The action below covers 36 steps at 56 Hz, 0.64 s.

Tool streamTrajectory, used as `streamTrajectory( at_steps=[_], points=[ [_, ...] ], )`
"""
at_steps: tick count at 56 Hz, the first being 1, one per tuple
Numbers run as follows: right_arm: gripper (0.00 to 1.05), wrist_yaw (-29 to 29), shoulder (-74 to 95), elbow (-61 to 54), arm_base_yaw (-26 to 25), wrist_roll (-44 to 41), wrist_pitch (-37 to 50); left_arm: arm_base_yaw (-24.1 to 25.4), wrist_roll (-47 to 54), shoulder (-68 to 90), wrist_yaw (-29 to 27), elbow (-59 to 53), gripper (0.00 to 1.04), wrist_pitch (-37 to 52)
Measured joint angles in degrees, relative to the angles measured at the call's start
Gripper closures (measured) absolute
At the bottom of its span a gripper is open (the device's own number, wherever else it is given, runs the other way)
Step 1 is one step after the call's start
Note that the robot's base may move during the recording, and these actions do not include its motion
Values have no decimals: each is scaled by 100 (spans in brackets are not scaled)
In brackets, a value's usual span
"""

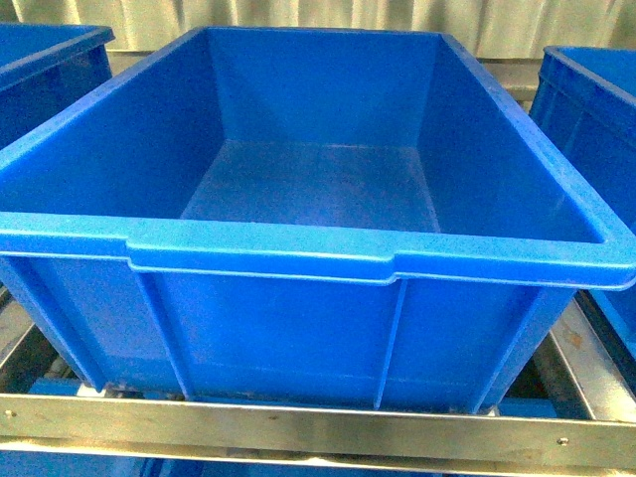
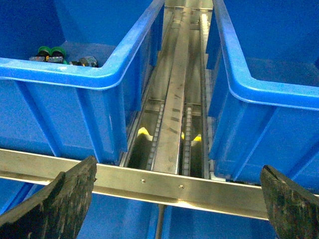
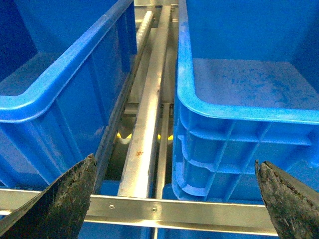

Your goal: Pick red and yellow buttons and place in box

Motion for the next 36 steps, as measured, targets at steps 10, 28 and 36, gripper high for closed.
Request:
streamTrajectory(
  at_steps=[10, 28, 36],
  points=[
    [7, 0, 0, 0, 0, 0, 0, 0, 2, 0, 0, 0, 8, 0],
    [7, 0, 0, 0, 0, 0, 0, 0, 0, 0, 0, 0, 8, 0],
    [7, 0, 0, 0, 0, 0, 0, 0, 2, 0, 0, 0, 8, 0]
  ],
)
